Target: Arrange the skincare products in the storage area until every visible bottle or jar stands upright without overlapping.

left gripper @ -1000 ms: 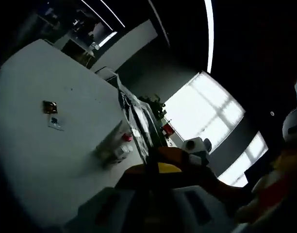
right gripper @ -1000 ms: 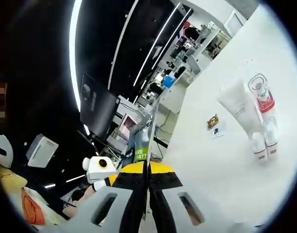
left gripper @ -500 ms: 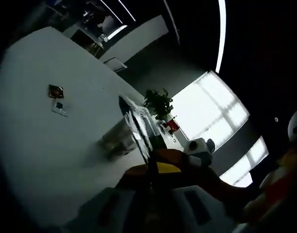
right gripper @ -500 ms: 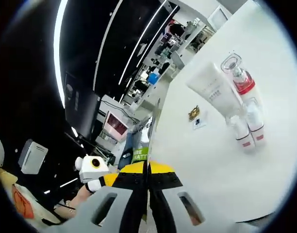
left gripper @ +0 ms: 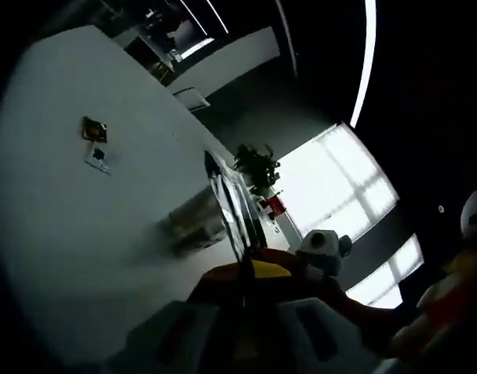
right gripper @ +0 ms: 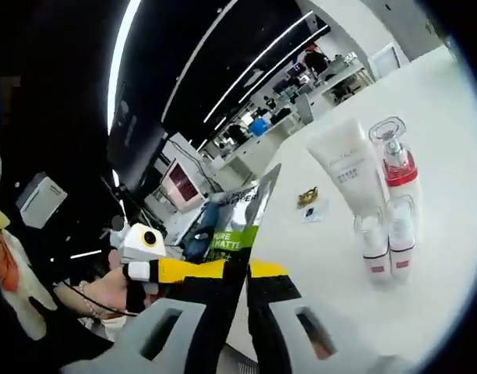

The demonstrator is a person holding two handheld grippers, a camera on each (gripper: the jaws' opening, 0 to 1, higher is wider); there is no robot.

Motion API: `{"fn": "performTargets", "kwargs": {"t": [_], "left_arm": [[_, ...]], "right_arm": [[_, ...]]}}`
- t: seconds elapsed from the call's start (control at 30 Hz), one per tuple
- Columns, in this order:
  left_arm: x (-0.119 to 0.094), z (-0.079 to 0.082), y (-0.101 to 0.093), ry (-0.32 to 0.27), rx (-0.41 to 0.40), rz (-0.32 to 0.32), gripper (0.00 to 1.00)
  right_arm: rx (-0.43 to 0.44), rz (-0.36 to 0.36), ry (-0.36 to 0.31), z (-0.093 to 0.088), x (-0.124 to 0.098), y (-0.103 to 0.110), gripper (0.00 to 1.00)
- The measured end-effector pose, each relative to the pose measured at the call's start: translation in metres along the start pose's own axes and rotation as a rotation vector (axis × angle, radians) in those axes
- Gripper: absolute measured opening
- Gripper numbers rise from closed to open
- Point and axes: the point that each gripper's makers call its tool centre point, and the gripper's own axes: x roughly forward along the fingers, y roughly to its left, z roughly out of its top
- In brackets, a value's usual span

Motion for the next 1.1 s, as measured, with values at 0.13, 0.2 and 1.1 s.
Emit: {"fn": "performTargets", "kwargs": {"t": [0.13, 0.2, 1.1], "left_arm": [[0.003, 0.002, 0.006, -0.008, -0.026, -0.007, 0.0], [0.005, 0.002, 0.008, -0.009, -0.038, -0.005, 0.0], [0.027, -0.007, 0.041, 0.035, -0.13, 0.036, 0.0]], "right_arm": [[-0.056, 0.024, 0.019, -0.003, -0.001, 0.003, 0.23], [-0.064, 0.036, 0.034, -0.006, -0.002, 0.004, 0.29], [-0.245, 0.016, 0.204, -0.047, -0.014, -0.005, 0.91]]}}
